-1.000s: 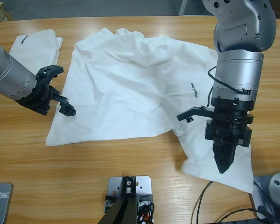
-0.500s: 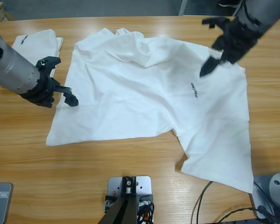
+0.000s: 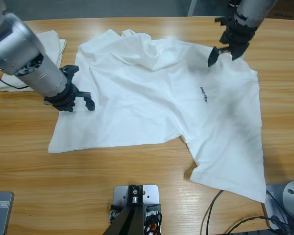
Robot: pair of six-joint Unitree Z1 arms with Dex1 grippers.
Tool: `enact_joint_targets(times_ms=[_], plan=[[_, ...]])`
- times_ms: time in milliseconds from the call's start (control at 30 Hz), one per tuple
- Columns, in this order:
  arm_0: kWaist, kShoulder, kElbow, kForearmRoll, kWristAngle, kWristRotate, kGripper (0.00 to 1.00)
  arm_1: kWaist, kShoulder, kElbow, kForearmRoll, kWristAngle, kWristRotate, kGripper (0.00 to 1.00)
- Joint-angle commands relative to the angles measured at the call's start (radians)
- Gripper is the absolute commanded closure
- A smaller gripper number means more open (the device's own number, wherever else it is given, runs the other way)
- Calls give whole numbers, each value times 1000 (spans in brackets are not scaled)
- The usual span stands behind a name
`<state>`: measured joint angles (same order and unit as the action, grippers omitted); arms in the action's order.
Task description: Fold clothes
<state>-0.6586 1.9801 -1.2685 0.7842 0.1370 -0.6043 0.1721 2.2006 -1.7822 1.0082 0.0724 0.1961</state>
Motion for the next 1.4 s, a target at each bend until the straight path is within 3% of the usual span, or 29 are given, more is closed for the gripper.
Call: enact_joint_targets(times_ms=[33, 533, 800, 1100, 1267, 1400], plan=[[11, 146, -104, -12, 11, -5, 137, -20, 71, 93, -80, -26, 36, 36], [7, 178, -34, 22, 13, -19, 142, -50, 152, 157, -81, -70, 36, 35], [-51, 124, 92, 6, 13, -68, 138, -50, 139, 266, -61, -56, 37, 23], [-78, -21, 321, -65, 3, -102, 138, -54, 132, 360, 61, -57, 32, 0], [-86, -144, 403, -56, -24, -119, 142, -54, 27, 390, 70, -55, 34, 0], [-93, -254, 416, -13, -35, -129, 142, -54, -104, 301, 98, -71, 21, 0]])
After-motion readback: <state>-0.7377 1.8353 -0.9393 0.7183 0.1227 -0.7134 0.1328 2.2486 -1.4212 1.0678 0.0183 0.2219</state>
